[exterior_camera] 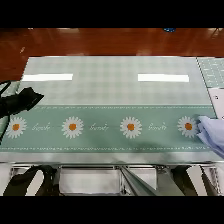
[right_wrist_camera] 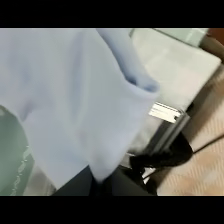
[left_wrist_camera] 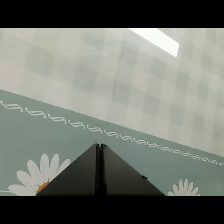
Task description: Fold the shirts.
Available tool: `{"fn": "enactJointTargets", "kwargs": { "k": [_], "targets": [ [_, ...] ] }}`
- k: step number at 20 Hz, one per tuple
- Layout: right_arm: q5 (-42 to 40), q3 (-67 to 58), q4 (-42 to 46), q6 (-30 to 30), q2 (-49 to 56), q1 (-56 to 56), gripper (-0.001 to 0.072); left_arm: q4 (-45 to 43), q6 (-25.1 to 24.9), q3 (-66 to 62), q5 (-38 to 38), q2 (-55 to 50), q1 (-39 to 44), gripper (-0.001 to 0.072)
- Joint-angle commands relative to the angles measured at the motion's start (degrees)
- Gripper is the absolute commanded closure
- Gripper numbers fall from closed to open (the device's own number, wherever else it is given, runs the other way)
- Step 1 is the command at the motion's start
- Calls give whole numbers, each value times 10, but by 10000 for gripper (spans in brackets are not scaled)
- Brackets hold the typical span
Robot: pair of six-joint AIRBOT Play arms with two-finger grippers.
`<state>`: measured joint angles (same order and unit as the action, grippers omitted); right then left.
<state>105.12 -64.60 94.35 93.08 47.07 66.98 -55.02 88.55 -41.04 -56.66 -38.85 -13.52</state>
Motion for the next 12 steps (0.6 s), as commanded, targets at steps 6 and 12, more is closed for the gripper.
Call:
{"fn": "enactJointTargets", "kwargs": {
  "k": [6,12],
  "targets": [
    [-39,90,50,22,-29,18,309,3,-43,0,90,-41,43,686],
    [-216,-48,-330,-39,90,-204,689,39,-100,-145,88,-141,63,687]
  ]
}}
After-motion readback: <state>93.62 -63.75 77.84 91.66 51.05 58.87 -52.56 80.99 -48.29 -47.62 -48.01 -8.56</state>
